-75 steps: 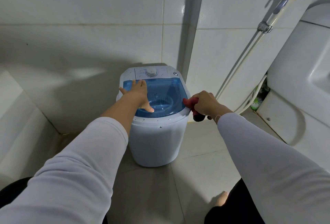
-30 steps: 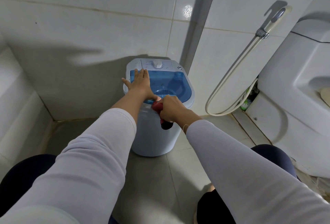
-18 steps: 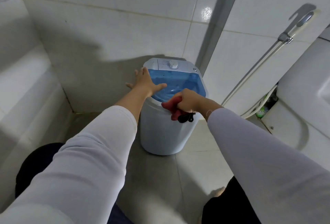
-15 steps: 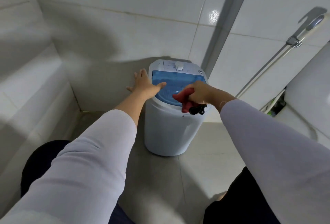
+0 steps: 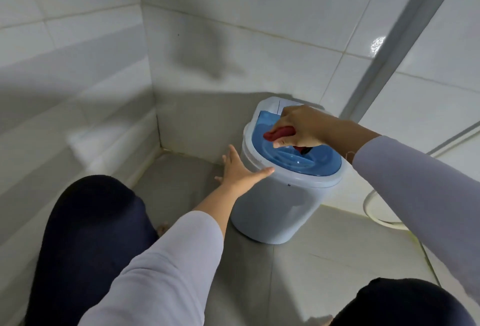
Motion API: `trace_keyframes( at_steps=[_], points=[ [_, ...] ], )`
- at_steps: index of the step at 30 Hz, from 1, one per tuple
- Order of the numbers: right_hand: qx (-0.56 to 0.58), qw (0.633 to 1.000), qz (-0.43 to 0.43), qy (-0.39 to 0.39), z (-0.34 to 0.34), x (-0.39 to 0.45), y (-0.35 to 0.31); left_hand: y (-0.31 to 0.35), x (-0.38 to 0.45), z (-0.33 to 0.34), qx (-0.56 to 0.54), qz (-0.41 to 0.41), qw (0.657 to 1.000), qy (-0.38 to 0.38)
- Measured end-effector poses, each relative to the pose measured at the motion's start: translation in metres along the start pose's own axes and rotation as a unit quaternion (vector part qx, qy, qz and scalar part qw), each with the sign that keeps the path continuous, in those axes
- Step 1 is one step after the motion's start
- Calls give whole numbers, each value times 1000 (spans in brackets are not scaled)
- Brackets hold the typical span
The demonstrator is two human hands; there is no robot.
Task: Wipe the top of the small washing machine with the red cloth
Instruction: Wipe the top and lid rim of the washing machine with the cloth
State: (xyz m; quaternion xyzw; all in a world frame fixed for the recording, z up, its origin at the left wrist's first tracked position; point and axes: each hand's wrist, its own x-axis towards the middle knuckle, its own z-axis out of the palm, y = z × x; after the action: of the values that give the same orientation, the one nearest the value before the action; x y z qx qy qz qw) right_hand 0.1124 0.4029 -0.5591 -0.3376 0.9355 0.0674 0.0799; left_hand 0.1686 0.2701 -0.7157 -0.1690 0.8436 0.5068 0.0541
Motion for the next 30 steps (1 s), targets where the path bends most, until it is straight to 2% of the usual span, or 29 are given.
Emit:
trace_keyframes(
  at_steps=[7, 11, 16, 21, 30],
  points=[
    [-50, 981, -183, 26, 10, 25, 15, 2, 6, 10, -9, -17, 999, 30],
    [-84, 955, -284, 35, 18, 38, 15, -1, 13, 13, -12, -28, 999, 35],
    [-121, 922, -368, 23, 38, 48, 19, -3, 15, 15, -23, -32, 999, 35],
    [-117, 909, -398, 23, 57, 53, 30, -5, 20, 14, -15, -34, 999, 29],
    [-69, 921, -382, 38, 65, 62, 37, -4, 24, 12, -9, -38, 999, 14]
  ],
)
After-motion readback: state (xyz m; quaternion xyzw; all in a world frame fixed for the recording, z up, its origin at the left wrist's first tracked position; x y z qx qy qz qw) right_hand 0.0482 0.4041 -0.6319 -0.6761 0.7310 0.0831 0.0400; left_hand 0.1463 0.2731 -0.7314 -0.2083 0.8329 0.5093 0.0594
